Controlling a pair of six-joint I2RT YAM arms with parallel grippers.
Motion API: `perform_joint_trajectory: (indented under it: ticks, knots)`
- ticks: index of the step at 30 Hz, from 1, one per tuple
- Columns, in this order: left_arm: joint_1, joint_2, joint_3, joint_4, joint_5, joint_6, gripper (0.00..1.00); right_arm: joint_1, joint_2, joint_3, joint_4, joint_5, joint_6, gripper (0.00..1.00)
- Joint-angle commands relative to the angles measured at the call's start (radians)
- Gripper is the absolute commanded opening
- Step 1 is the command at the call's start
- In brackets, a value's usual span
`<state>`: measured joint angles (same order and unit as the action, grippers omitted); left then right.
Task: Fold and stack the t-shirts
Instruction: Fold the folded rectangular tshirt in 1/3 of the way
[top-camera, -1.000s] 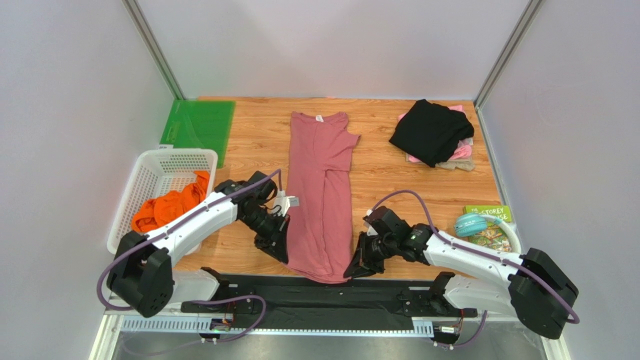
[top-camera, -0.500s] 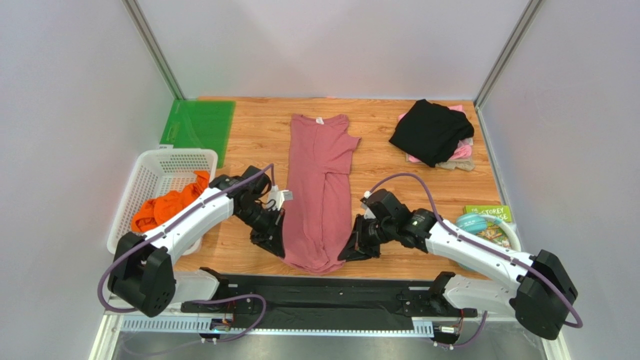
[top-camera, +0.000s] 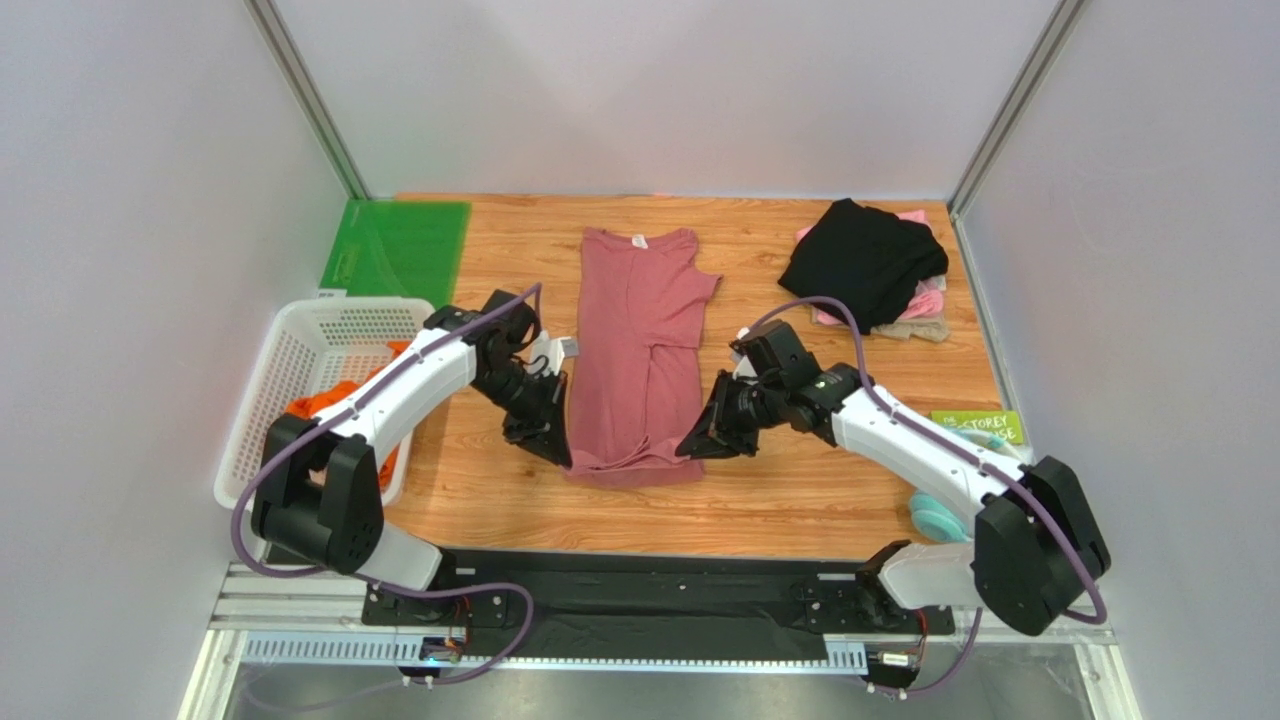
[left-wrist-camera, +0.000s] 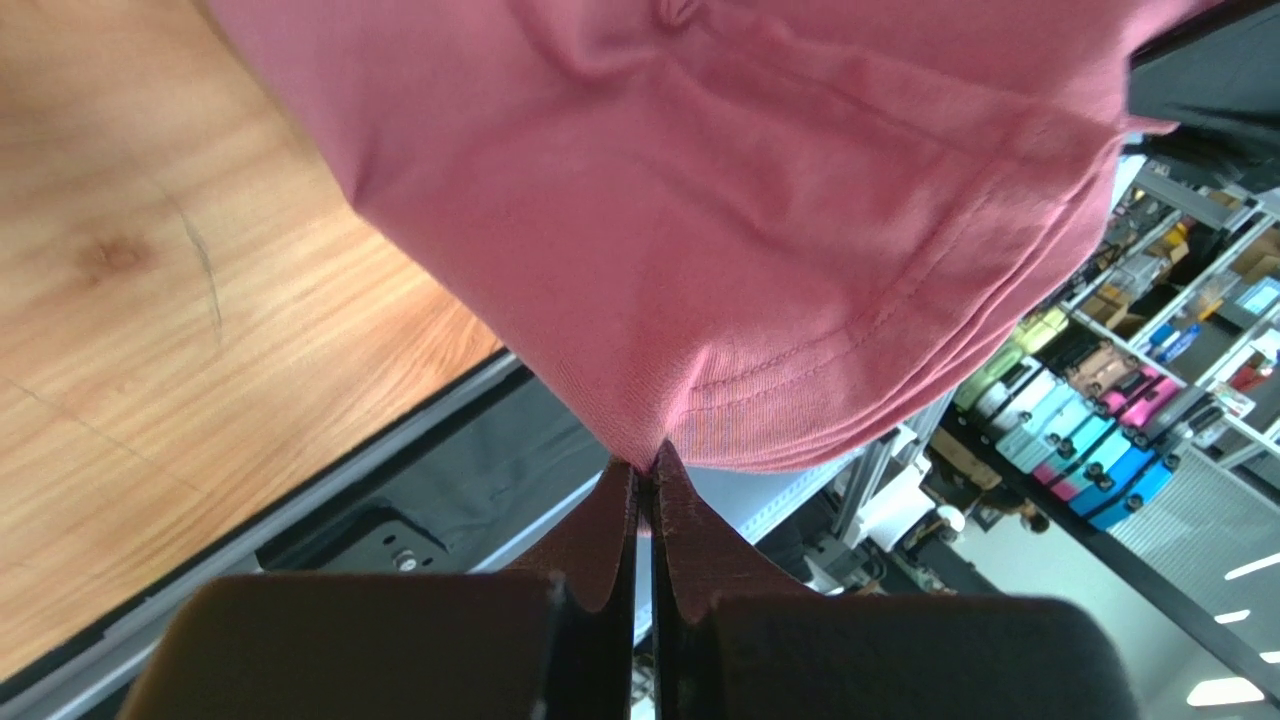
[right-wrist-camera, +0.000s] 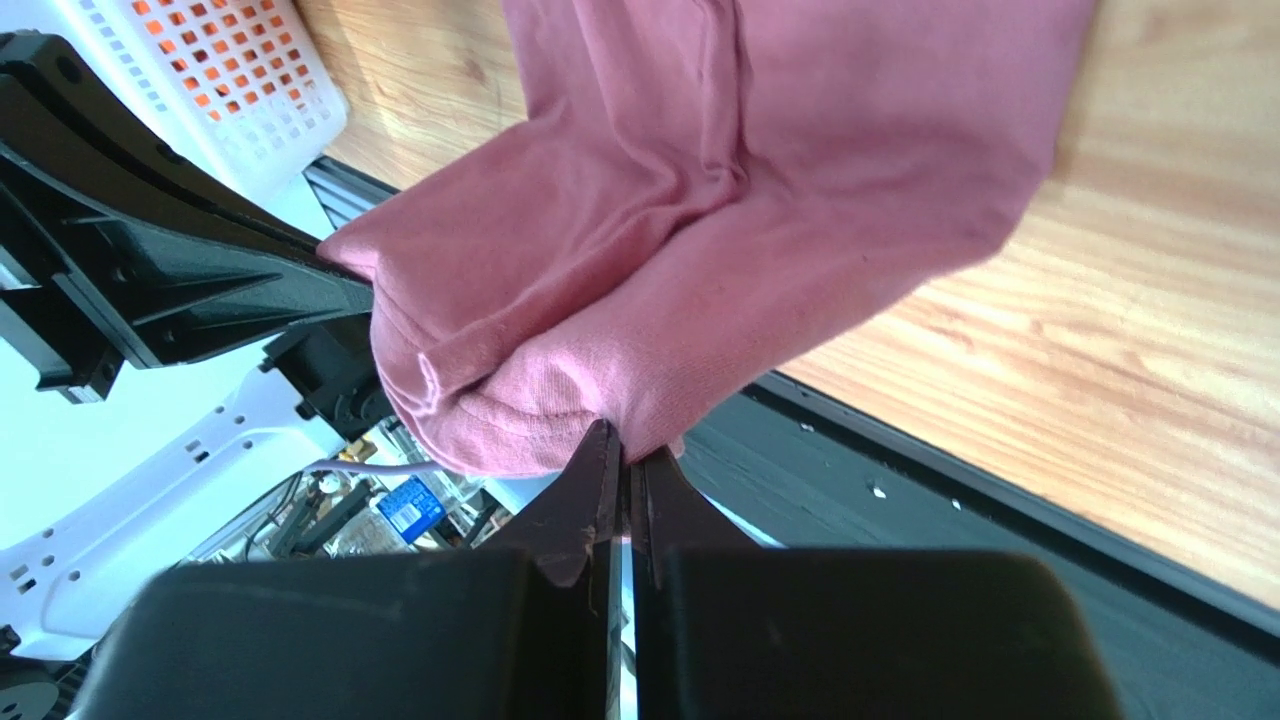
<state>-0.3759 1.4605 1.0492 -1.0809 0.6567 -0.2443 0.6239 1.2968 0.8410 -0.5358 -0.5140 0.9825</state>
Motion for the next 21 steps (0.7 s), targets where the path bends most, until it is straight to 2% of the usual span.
perform_joint_trajectory:
  ticks: [1,10,21]
  knots:
    - [0.014,0.061,0.095,0.015,0.004,0.01,0.0,-0.032,0.056,0.082,0.046,-0.041,-0.056,0.0]
    - [0.06,0.196,0.262,0.016,-0.038,0.01,0.0,-0.095,0.203,0.162,0.086,-0.073,-0.09,0.0]
    - [0.103,0.331,0.345,0.059,-0.12,0.011,0.0,-0.177,0.32,0.237,0.091,-0.109,-0.131,0.0]
